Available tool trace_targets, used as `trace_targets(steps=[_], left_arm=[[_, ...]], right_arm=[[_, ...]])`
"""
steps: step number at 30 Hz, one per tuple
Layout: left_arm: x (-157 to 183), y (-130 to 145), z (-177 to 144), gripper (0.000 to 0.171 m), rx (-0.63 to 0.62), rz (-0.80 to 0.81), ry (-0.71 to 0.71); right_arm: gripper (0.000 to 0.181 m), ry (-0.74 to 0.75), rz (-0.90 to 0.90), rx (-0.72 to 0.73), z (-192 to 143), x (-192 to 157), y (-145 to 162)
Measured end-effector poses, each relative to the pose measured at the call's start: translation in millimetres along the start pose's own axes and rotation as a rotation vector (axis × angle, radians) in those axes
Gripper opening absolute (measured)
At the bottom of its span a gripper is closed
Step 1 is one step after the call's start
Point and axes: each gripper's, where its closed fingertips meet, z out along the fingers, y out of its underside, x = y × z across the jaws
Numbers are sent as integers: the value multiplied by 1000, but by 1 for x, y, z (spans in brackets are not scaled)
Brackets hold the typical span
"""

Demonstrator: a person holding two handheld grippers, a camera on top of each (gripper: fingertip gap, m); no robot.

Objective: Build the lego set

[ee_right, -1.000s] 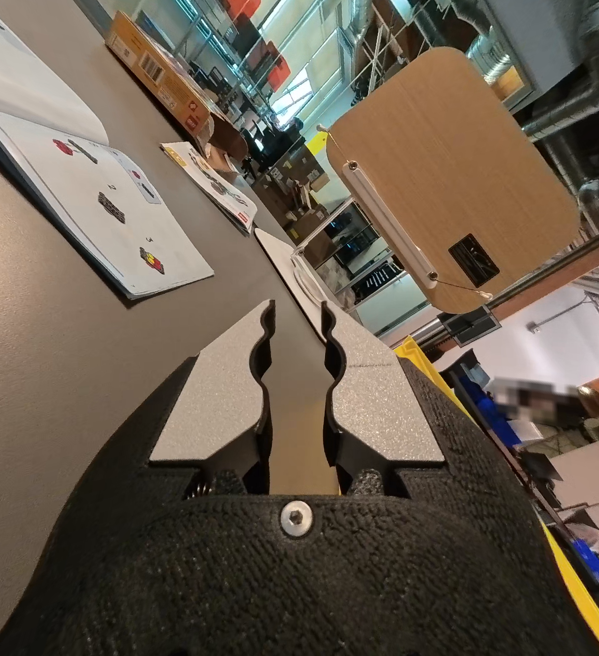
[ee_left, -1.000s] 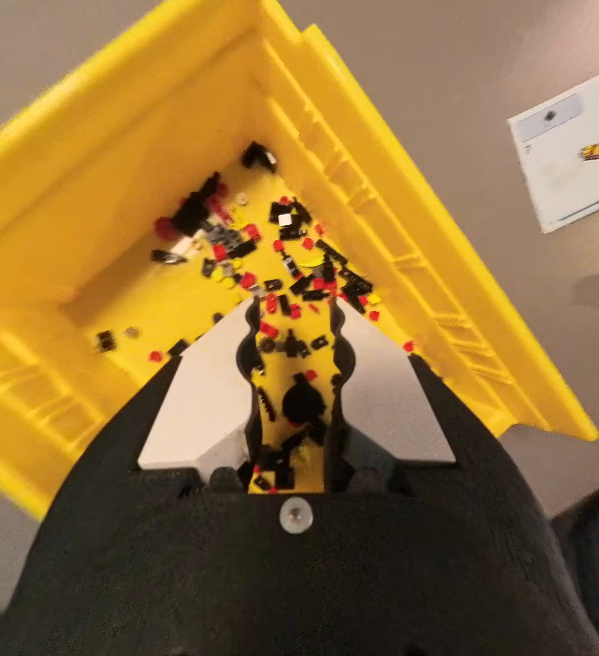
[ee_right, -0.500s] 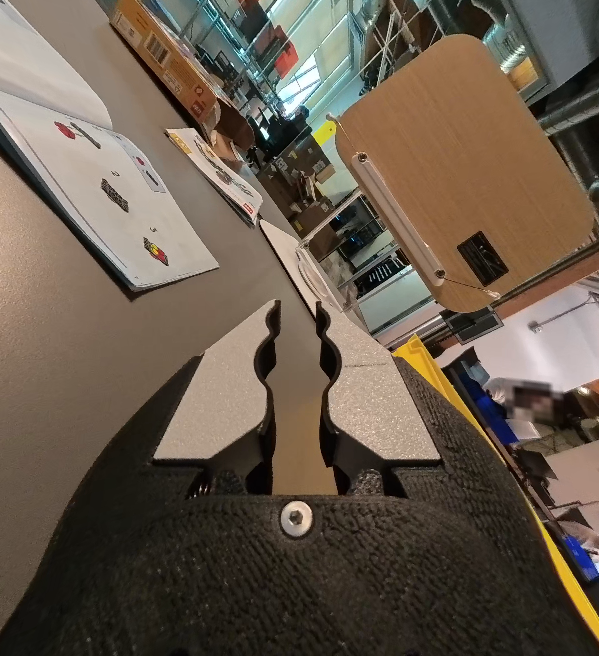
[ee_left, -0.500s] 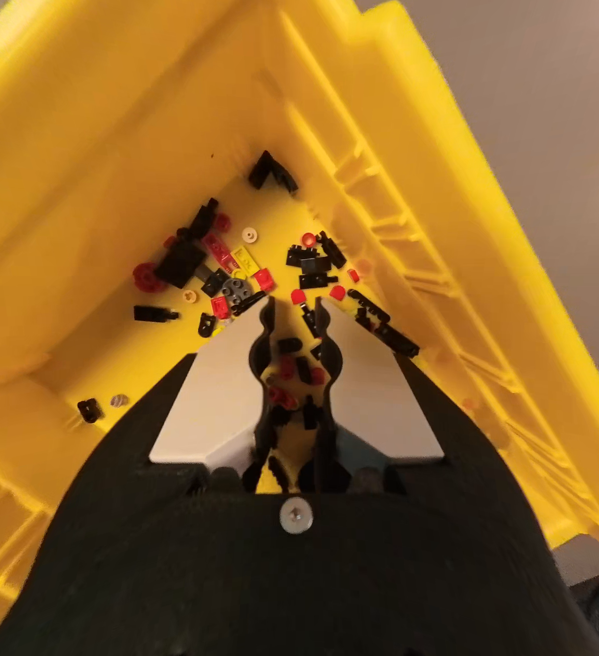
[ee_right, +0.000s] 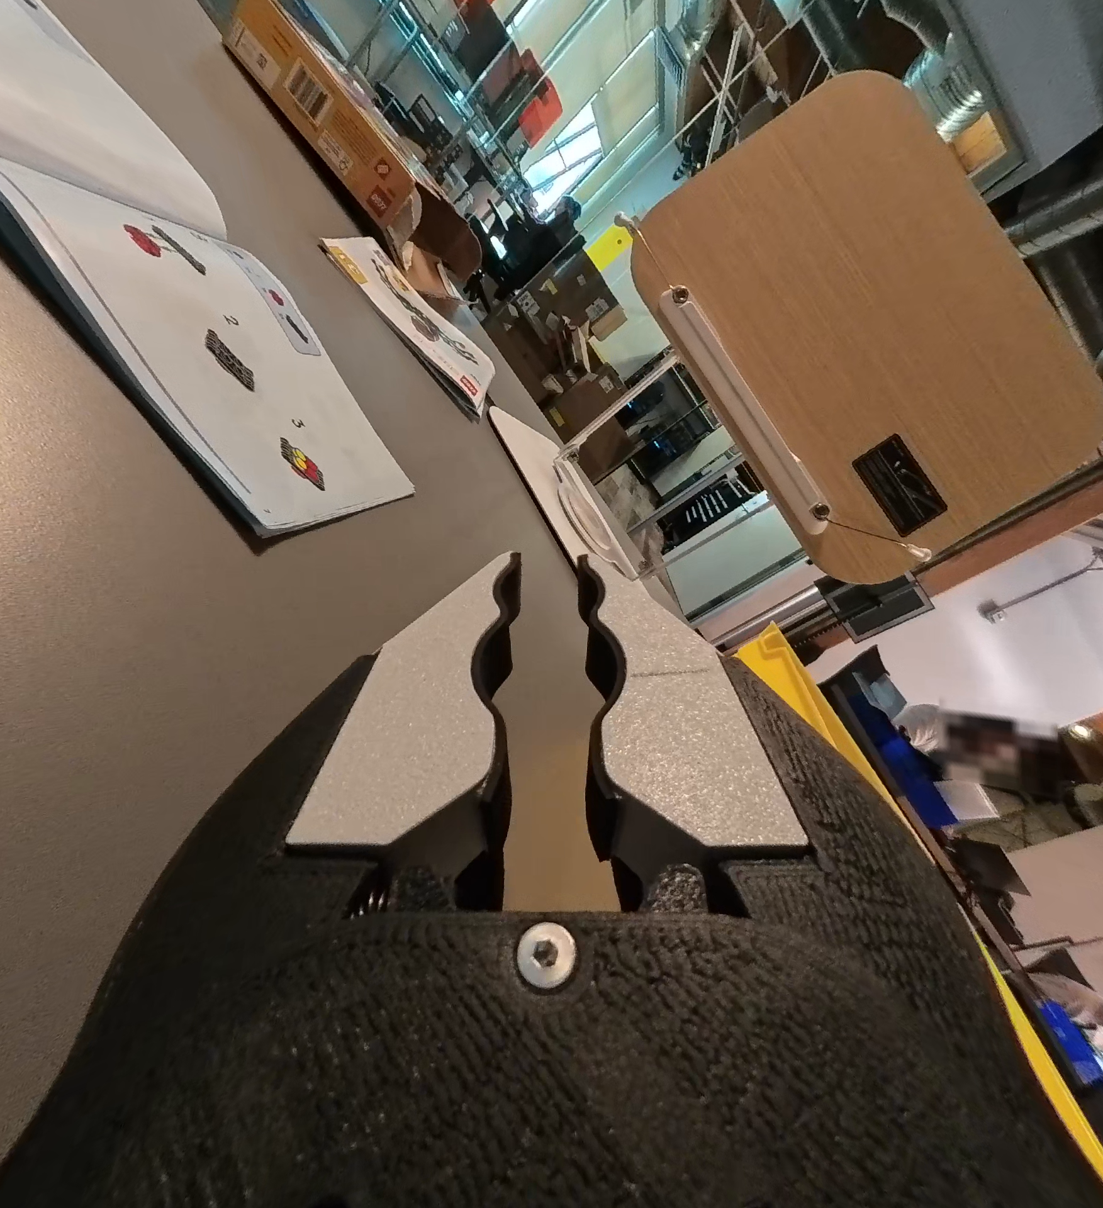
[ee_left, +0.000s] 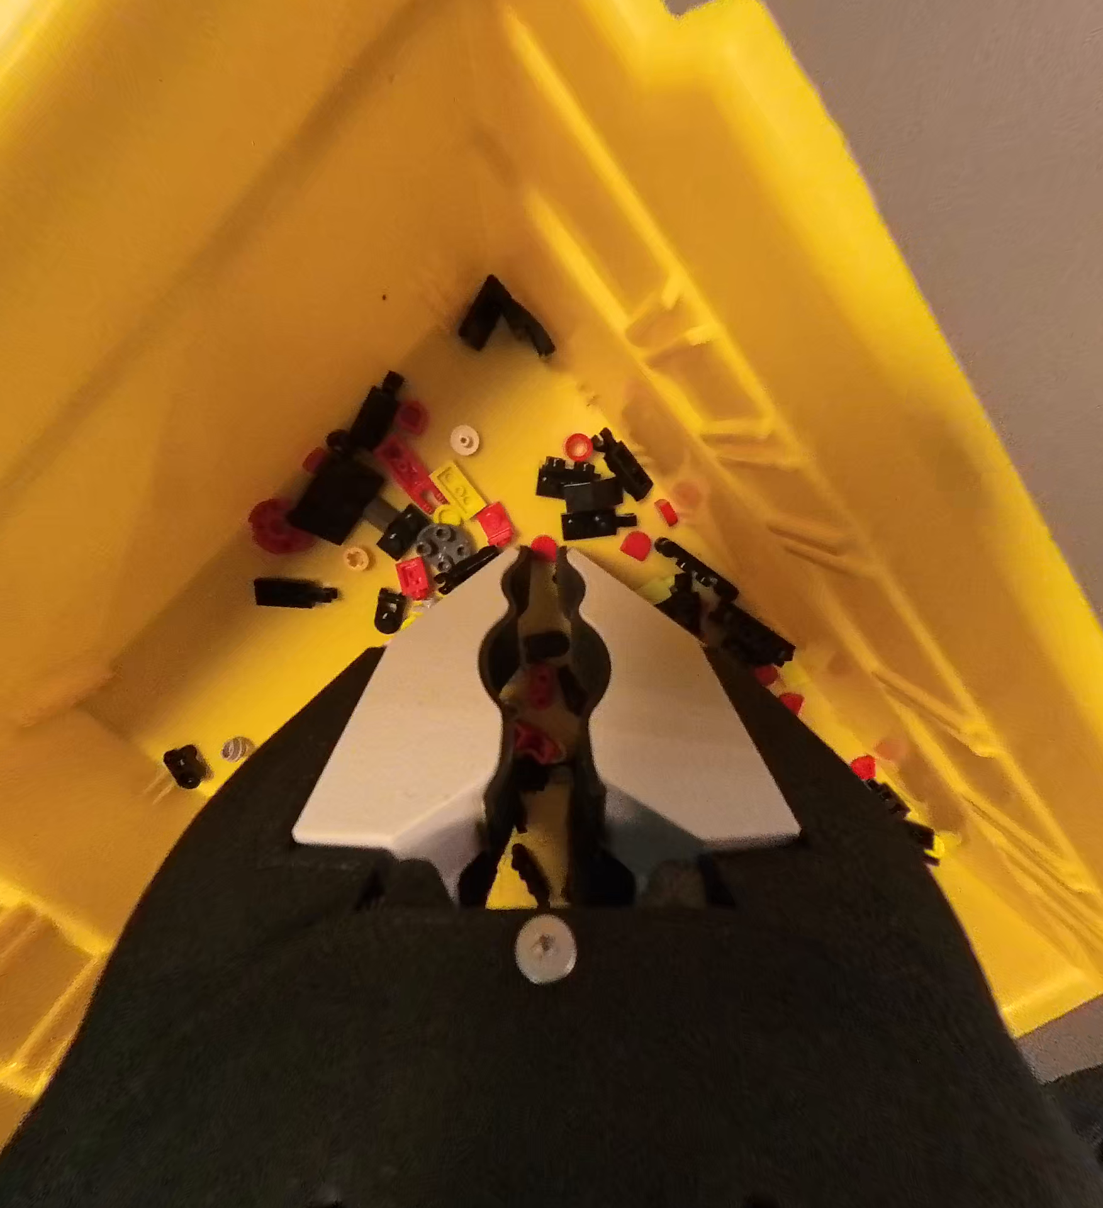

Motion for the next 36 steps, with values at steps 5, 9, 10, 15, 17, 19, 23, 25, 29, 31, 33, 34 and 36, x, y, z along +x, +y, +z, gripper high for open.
trace_targets(steps=[5,9,10,15,17,19,23,25,29,31,33,34,36], left_arm=[[-25,-12,-25,7,104,32,-187],[1,-40,-95,6,438,12,-163],[20,-44,-112,6,495,54,-159],[179,-34,-145,7,548,396,60],[239,-21,-130,6,495,528,149],[283,-9,-100,7,431,626,182],[340,10,-37,6,292,688,286],[362,15,-18,6,253,690,341],[392,21,1,7,232,764,336],[401,23,7,7,215,788,324],[408,25,13,7,186,791,330],[411,24,15,6,187,782,335],[414,21,16,7,192,769,334]], right_arm=[[15,-7,-1,16,0,-2,-3],[15,-8,49,51,-1,2,-8],[15,-10,60,59,-2,3,-9],[14,-25,74,96,-4,2,-15],[14,-25,78,108,-5,2,-16],[14,-24,80,115,-6,3,-17],[14,-55,106,119,-4,1,-16],[15,-66,121,133,-5,0,-18],[15,-93,142,160,-7,-2,-22],[15,-101,150,172,-8,-3,-23],[15,-102,153,184,-9,-2,-25],[16,-96,155,193,-10,-1,-27],[18,-85,158,209,-11,1,-29]])
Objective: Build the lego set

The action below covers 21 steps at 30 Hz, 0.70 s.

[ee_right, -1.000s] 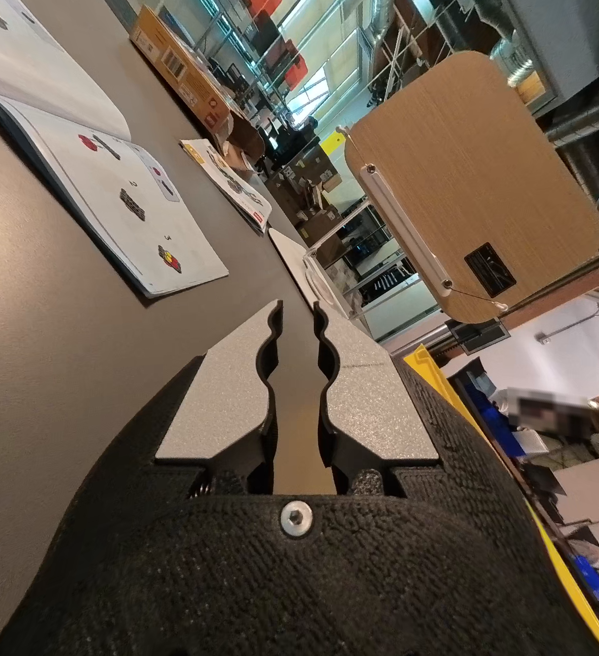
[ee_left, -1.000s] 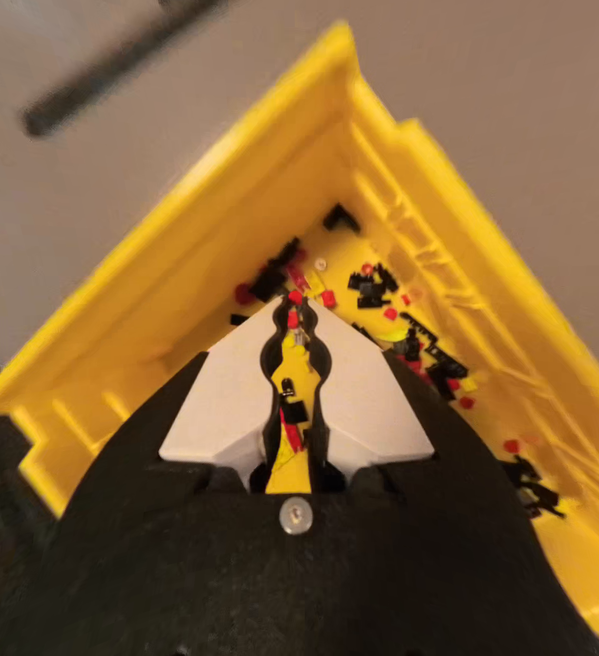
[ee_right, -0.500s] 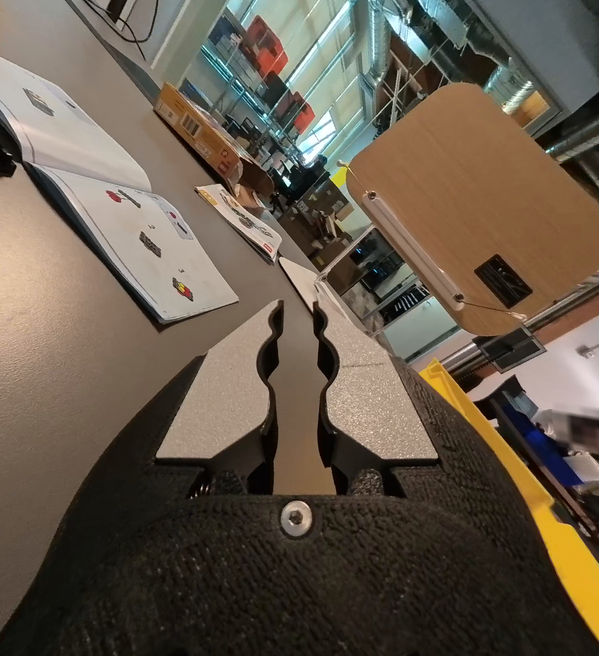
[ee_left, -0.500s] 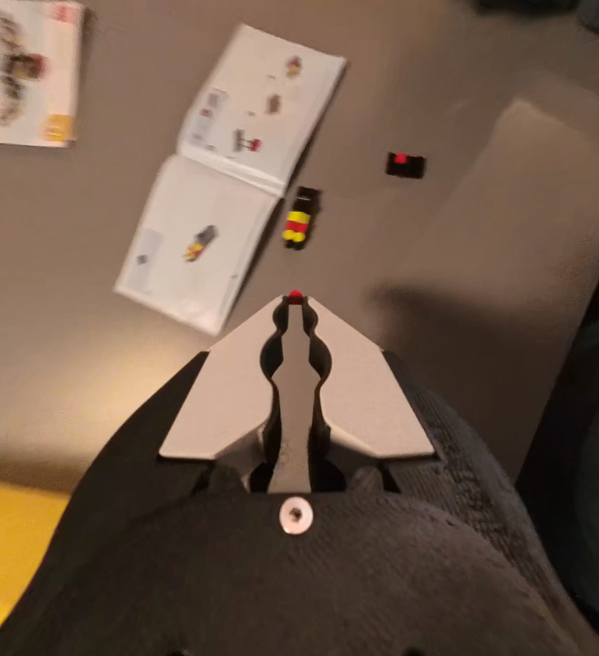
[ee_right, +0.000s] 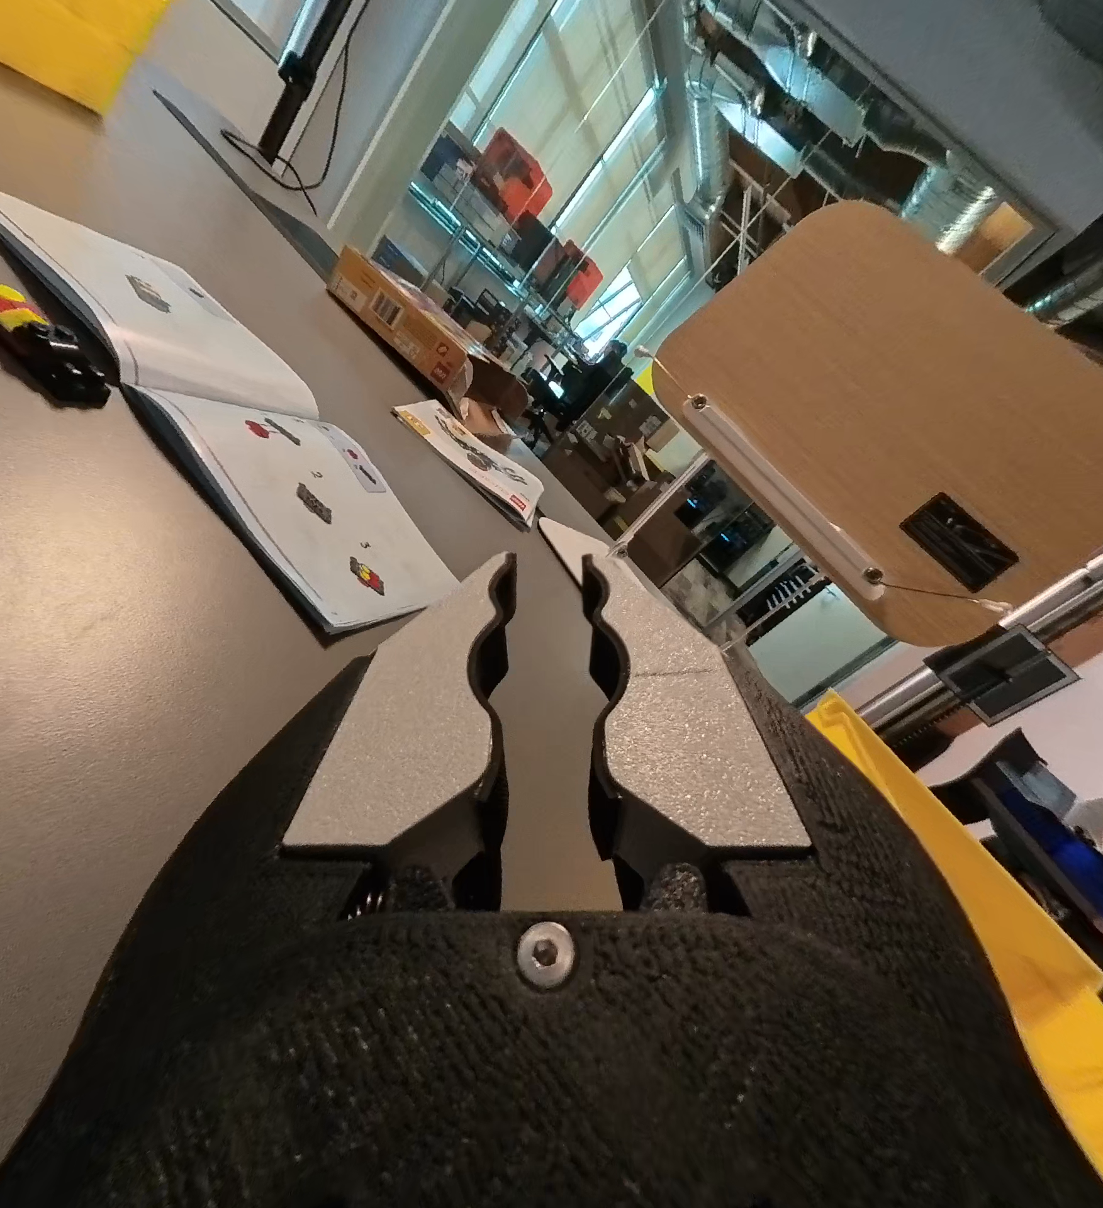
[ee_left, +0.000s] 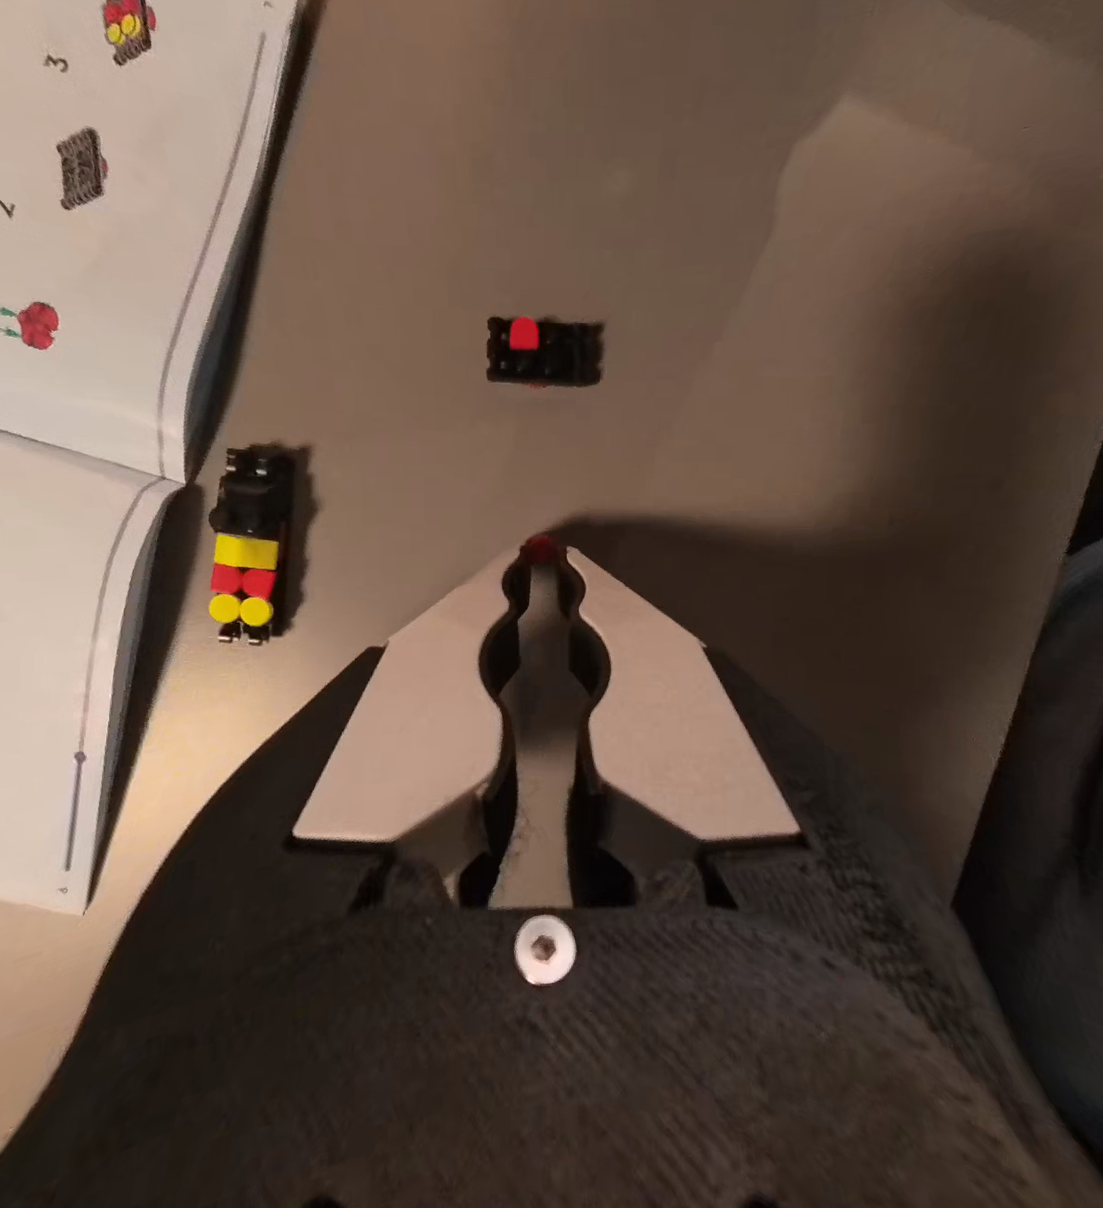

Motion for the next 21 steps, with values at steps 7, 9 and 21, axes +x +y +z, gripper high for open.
trace_targets(steps=[7,9,21], left_arm=[[-8,-10,0,24,97,-10,-87],[-11,-19,-8,21,212,2,-138],[-28,-7,-44,37,494,-40,-112]], right_arm=[[19,4,-16,31,1,0,-4],[19,13,-40,41,0,0,-7],[19,-61,-86,76,25,-18,-13]])
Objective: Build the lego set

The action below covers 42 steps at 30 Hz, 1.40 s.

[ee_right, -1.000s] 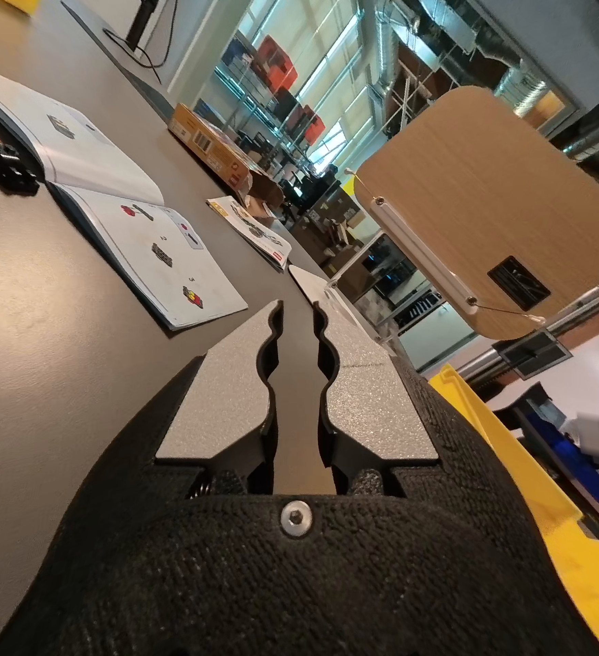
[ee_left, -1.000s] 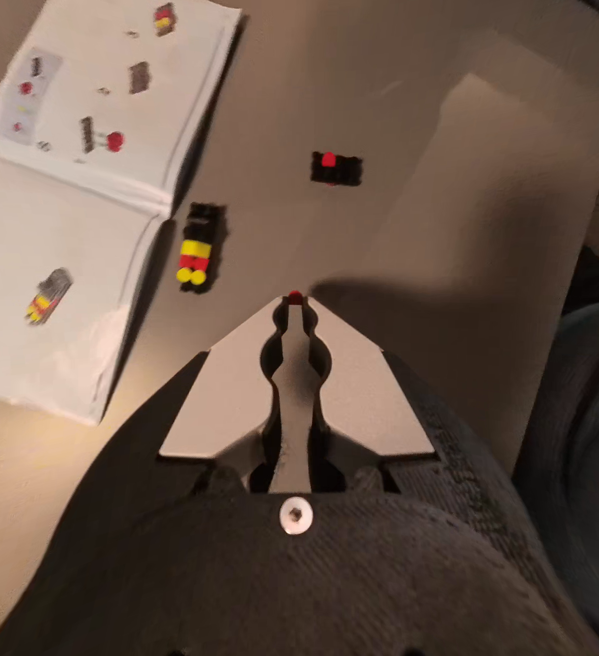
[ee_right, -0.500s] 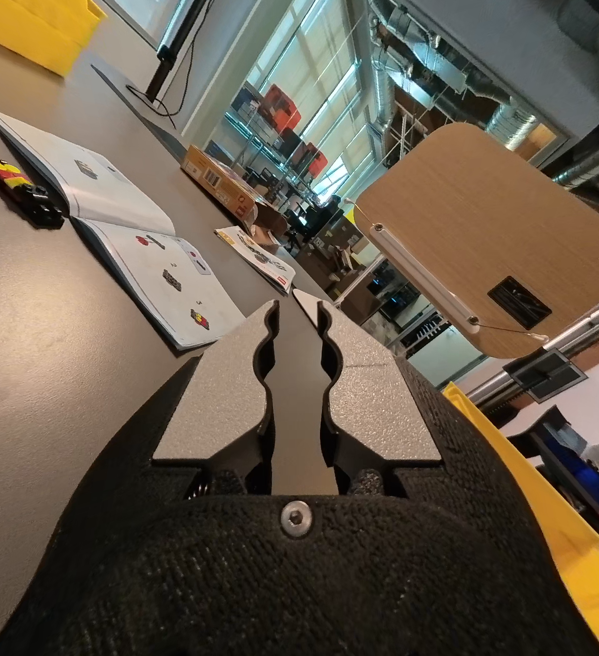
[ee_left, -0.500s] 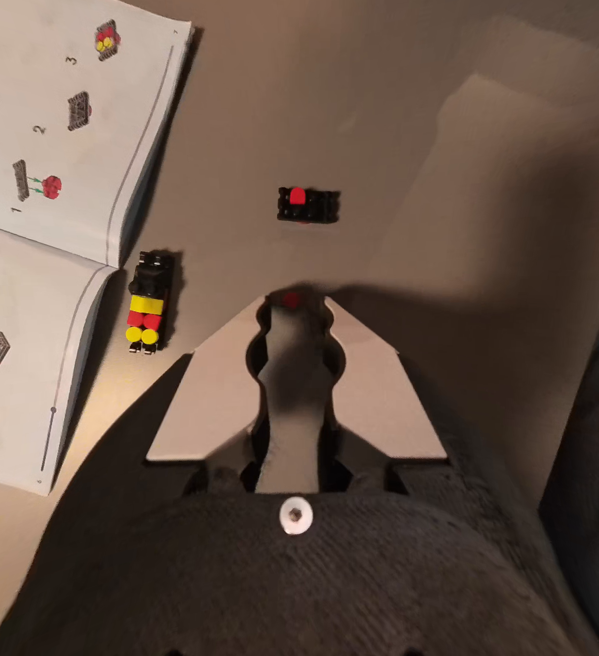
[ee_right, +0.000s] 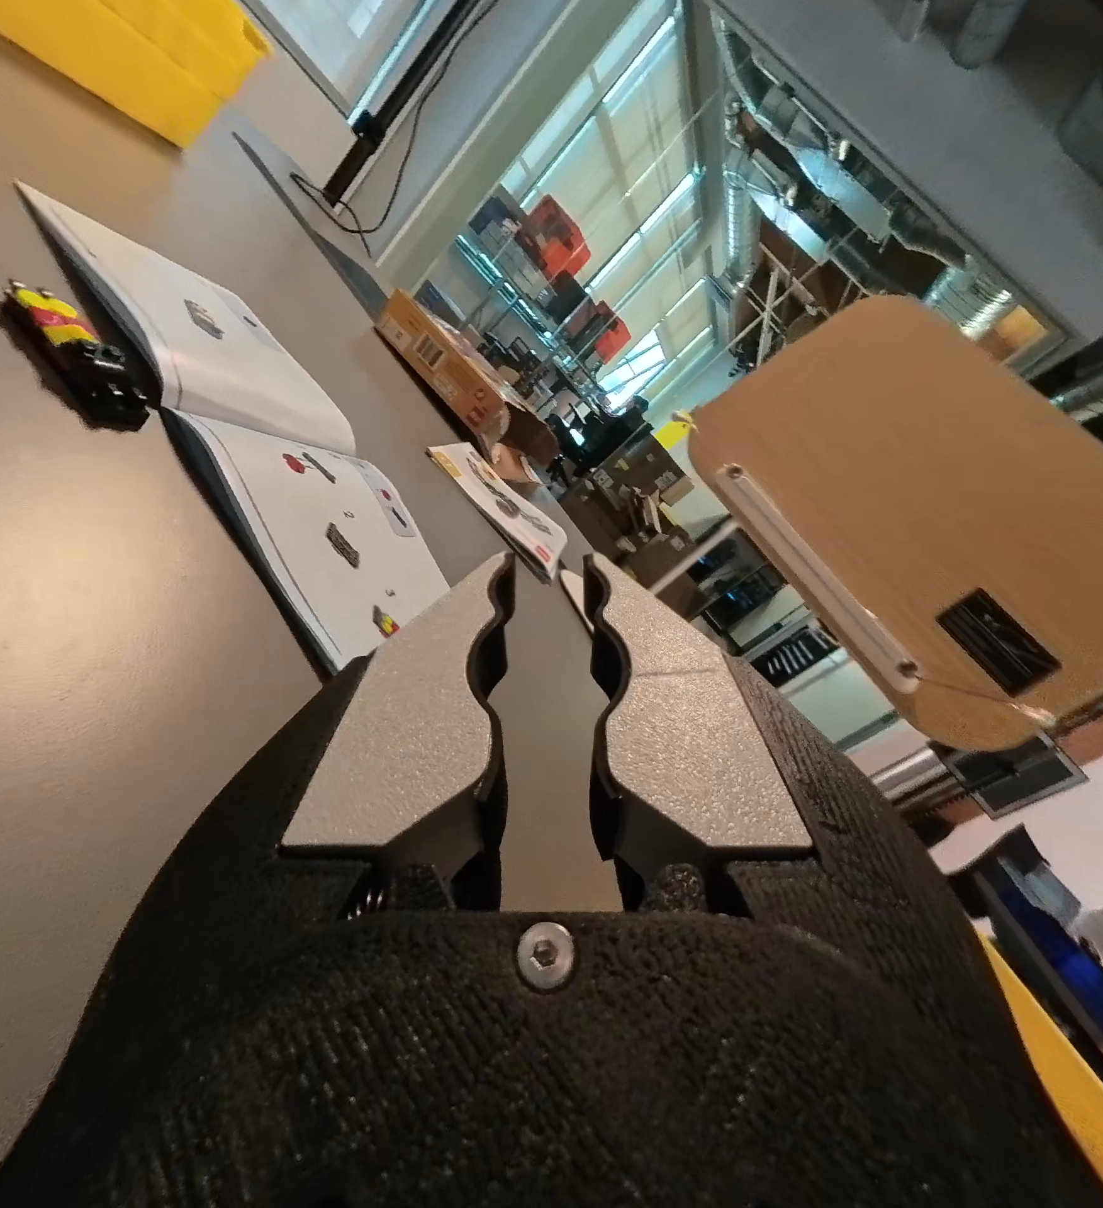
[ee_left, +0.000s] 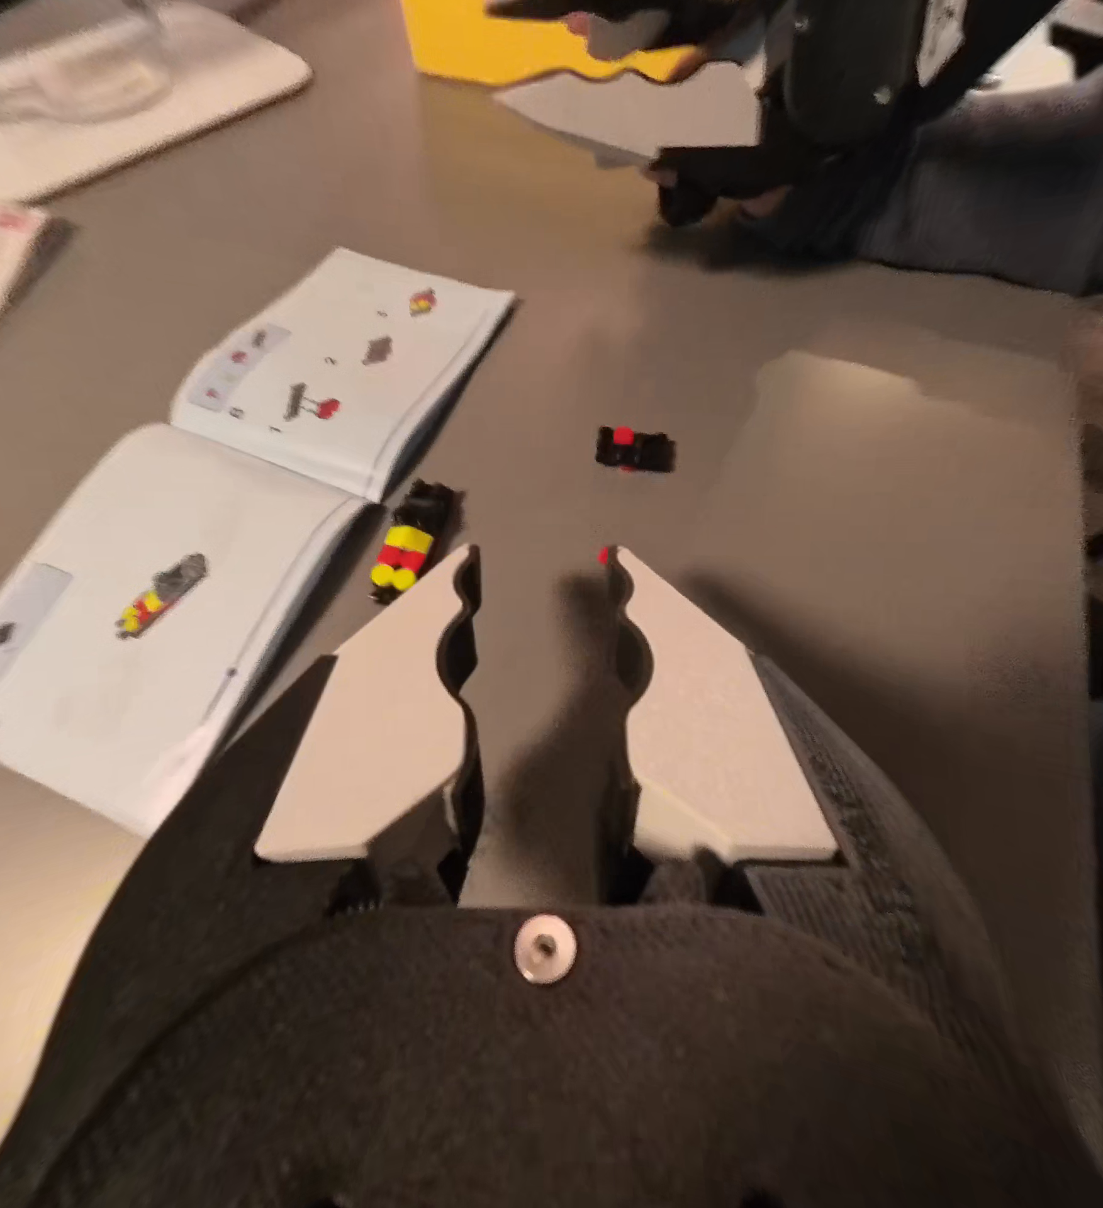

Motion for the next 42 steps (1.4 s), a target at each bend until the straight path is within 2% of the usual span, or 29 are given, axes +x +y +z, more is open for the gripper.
trace_targets(steps=[2,5,7,10,12,14,16,20,25,29,34,42], left_arm=[[5,8,2,41,-43,-37,62],[8,16,5,43,-82,-46,83],[18,11,7,42,-56,-93,146],[37,-8,5,43,38,-253,305],[33,-3,9,43,23,-255,277],[23,12,16,42,-47,-221,212],[23,19,18,41,-87,-216,209],[31,22,18,37,-108,-211,265],[35,19,21,33,-94,-194,280],[39,20,23,31,-104,-152,276],[38,20,27,30,-113,-113,240],[34,17,36,32,-114,-52,169]], right_arm=[[18,-33,-24,12,10,-6,0],[18,-86,-48,43,22,-15,-3],[19,-111,-55,63,24,-18,-4],[16,-154,-33,138,15,-23,-16],[16,-177,-17,156,12,-26,-19],[16,-195,0,167,11,-28,-21],[16,-237,28,180,8,-31,-24],[8,-463,116,185,-4,-52,-26],[10,-762,280,182,-25,-78,-43],[11,-967,316,116,-43,-104,-49],[15,-966,244,63,-42,-114,-43],[15,-969,248,69,-42,-114,-44]])
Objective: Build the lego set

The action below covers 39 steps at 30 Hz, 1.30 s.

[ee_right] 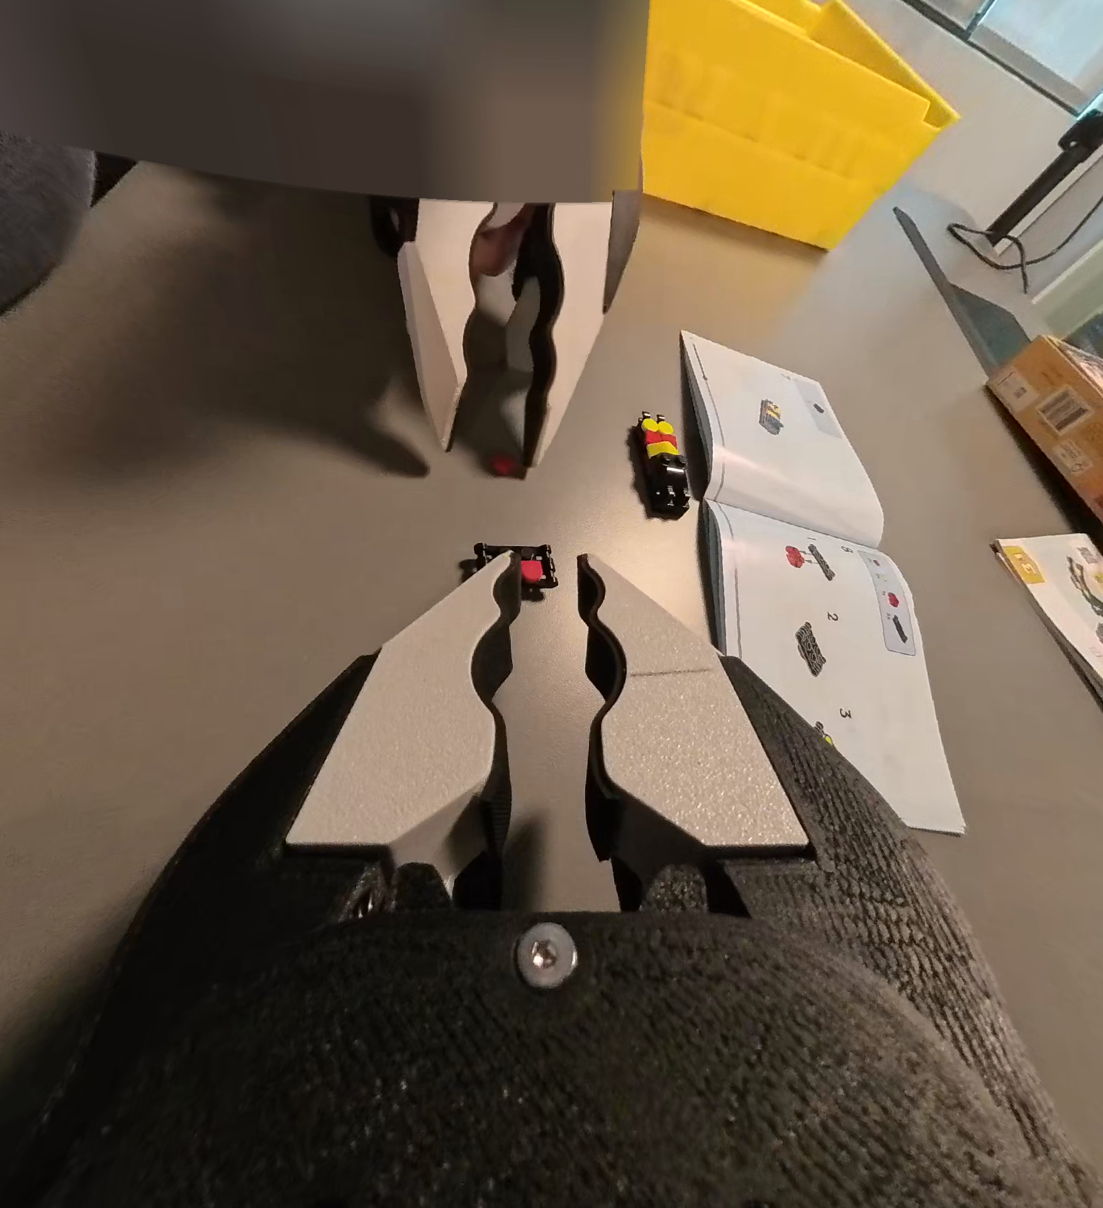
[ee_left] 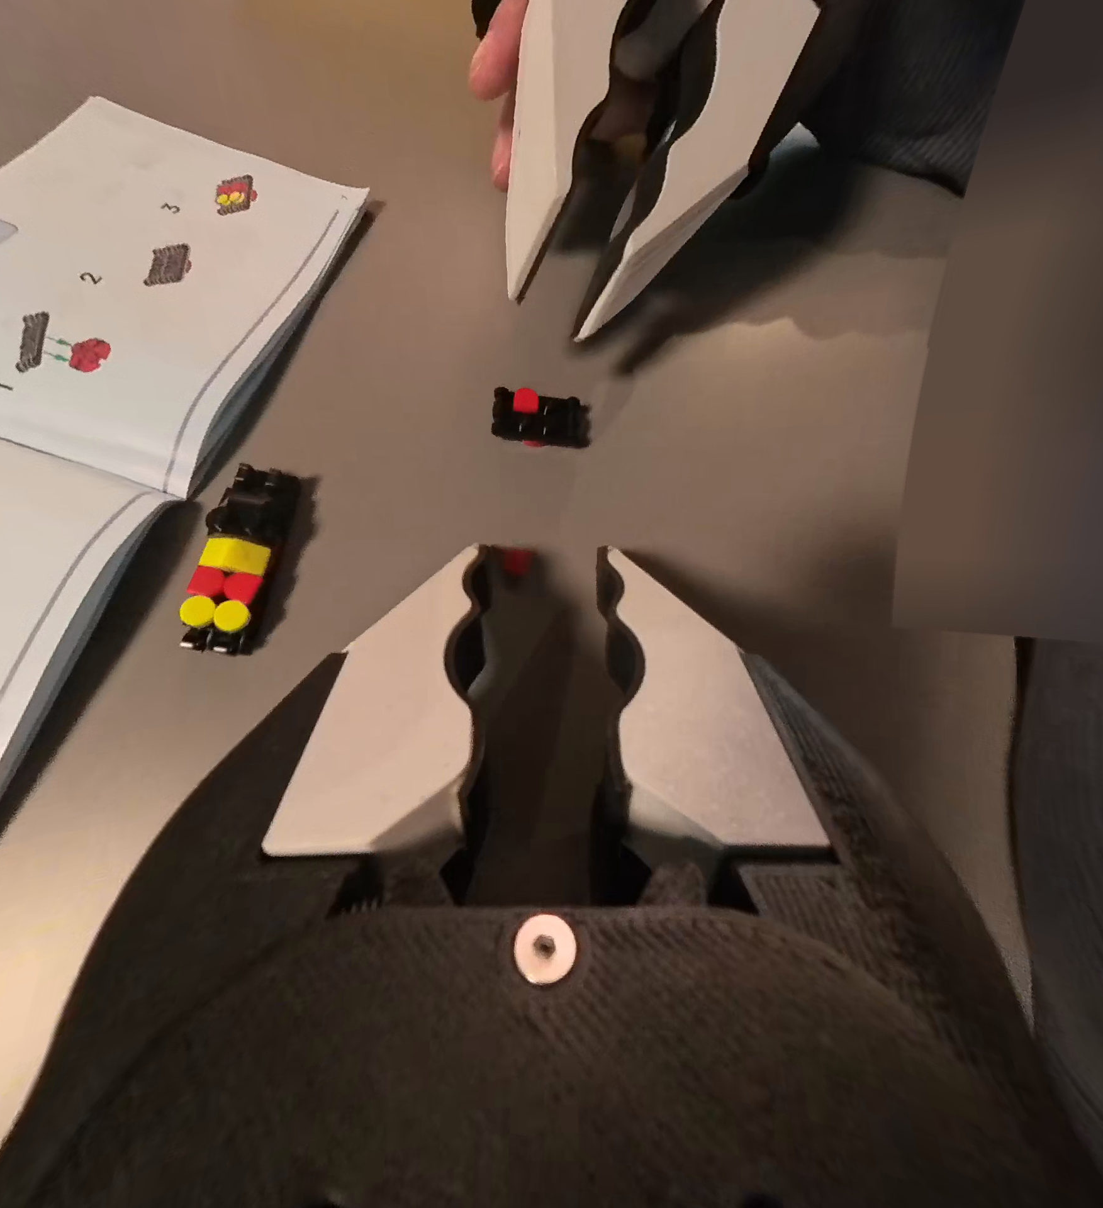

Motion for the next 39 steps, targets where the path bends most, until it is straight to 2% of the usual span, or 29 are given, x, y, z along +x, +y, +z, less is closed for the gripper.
trace_targets(steps=[12,19,24,28,31,34,39], left_arm=[[4,5,0,29,-22,45,-8],[-4,6,-1,19,-33,100,-68],[-7,7,-3,14,-36,119,-88],[-6,6,-2,17,-33,98,-75],[-4,5,-1,23,-28,66,-70],[-6,4,-2,19,-25,38,-79],[-10,4,-2,16,-23,25,-100]], right_arm=[[14,24,-9,22,-2,2,-3],[15,6,-18,11,-1,-1,-2],[33,-60,51,-55,5,-7,6],[45,-148,124,-146,14,-12,17],[43,-191,135,-152,18,-16,16],[35,-191,121,-143,22,-15,13],[38,-211,139,-170,26,-14,16]])
